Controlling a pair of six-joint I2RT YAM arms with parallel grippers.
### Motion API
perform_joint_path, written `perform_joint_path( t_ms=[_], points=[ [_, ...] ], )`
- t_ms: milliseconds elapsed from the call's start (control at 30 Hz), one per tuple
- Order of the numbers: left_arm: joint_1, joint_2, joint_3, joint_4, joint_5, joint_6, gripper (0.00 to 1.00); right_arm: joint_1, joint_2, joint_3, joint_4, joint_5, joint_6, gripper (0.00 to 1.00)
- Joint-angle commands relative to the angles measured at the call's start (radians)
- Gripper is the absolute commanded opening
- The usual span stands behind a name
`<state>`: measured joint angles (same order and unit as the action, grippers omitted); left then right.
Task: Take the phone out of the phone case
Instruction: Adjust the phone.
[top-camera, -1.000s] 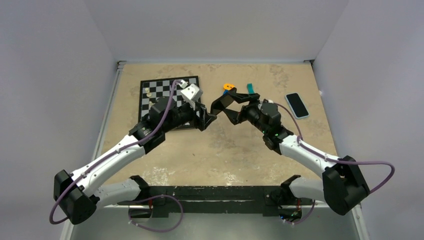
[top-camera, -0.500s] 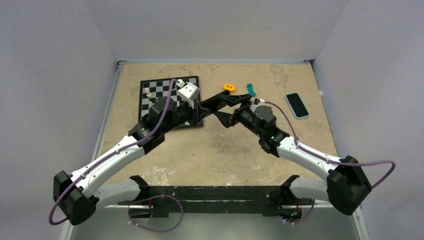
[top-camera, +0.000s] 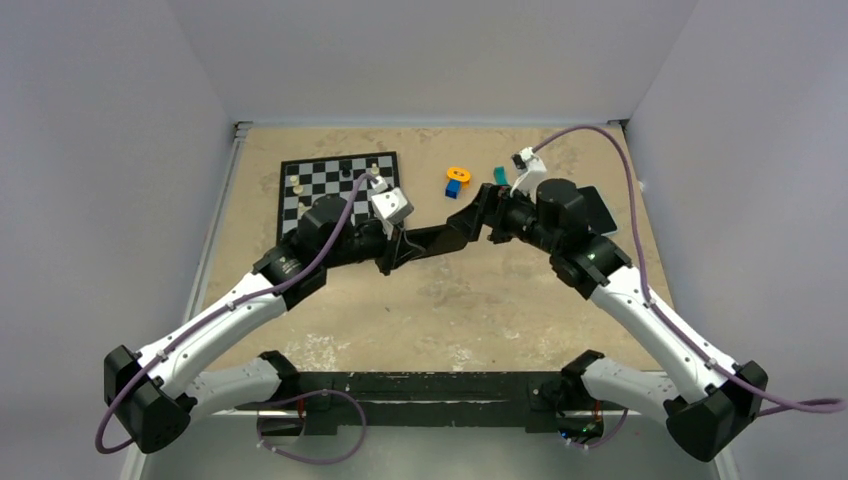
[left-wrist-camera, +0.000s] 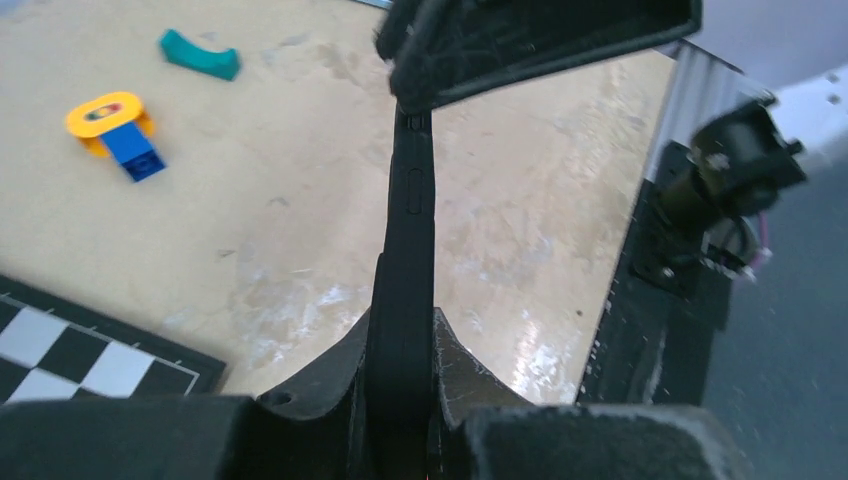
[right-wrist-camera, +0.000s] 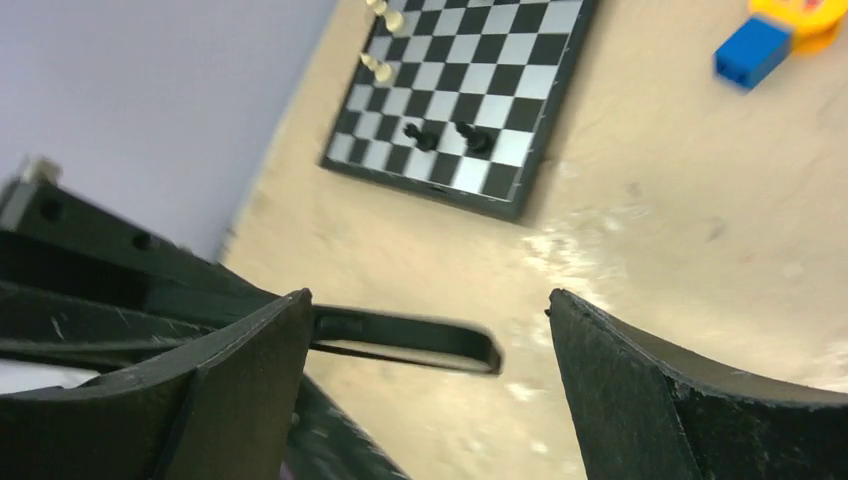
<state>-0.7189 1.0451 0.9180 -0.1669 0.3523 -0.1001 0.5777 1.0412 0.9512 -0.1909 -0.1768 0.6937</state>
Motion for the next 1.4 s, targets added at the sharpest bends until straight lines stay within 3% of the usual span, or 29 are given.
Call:
perform_joint_path(
  t_ms=[0,200,400,533,567,667,767,800,867,967,1033,1200,1367],
  points=[
    [0.005,0.007,0.084,0.029,0.287,0.109,0.00,-0.013,-0.030,0.162,-0.344,-0.128,-0.602,0.91],
    [0.010,0.043,0.123,-0.075,0.398,0.188,0.00,-0.003,-0.040,0.173,-0.312,-0.512,-0.704,0.90],
    [0.013,0.069,0.138,-0.088,0.447,0.188,0.00,0.036,0.041,0.151,-0.305,-0.585,-0.722,0.75],
    [0.022,0.071,0.144,-0.069,0.442,0.153,0.00,0.042,0.037,0.085,-0.203,-0.619,-0.646,0.56],
    [0.027,0.068,0.141,-0.053,0.434,0.125,0.00,0.042,0.031,0.061,-0.166,-0.628,-0.620,0.47],
    [0.035,0.047,0.143,-0.019,0.363,0.026,0.00,0.043,0.017,0.006,-0.078,-0.640,-0.537,0.00],
    [0.044,0.010,0.138,0.025,0.346,-0.039,0.00,0.043,-0.026,-0.065,0.070,-0.604,-0.397,0.00],
    [0.046,-0.003,0.139,0.034,0.336,-0.058,0.08,0.044,-0.053,-0.100,0.154,-0.568,-0.330,0.00],
    [0.050,-0.034,0.132,0.051,0.291,-0.097,0.38,0.043,-0.109,-0.175,0.310,-0.474,-0.188,0.00],
    [0.061,-0.077,0.110,0.081,0.238,-0.126,0.57,0.043,-0.180,-0.286,0.536,-0.399,0.005,0.00],
    [0.076,-0.092,0.098,0.110,0.231,-0.158,0.60,0.043,-0.214,-0.310,0.642,-0.368,0.081,0.00],
    [0.108,-0.098,0.080,0.192,0.225,-0.263,0.60,0.043,-0.269,-0.300,0.673,-0.281,0.119,0.00],
    [0.141,-0.093,0.058,0.262,0.183,-0.406,0.71,0.043,-0.263,-0.313,0.779,-0.278,0.154,0.00]
  ],
)
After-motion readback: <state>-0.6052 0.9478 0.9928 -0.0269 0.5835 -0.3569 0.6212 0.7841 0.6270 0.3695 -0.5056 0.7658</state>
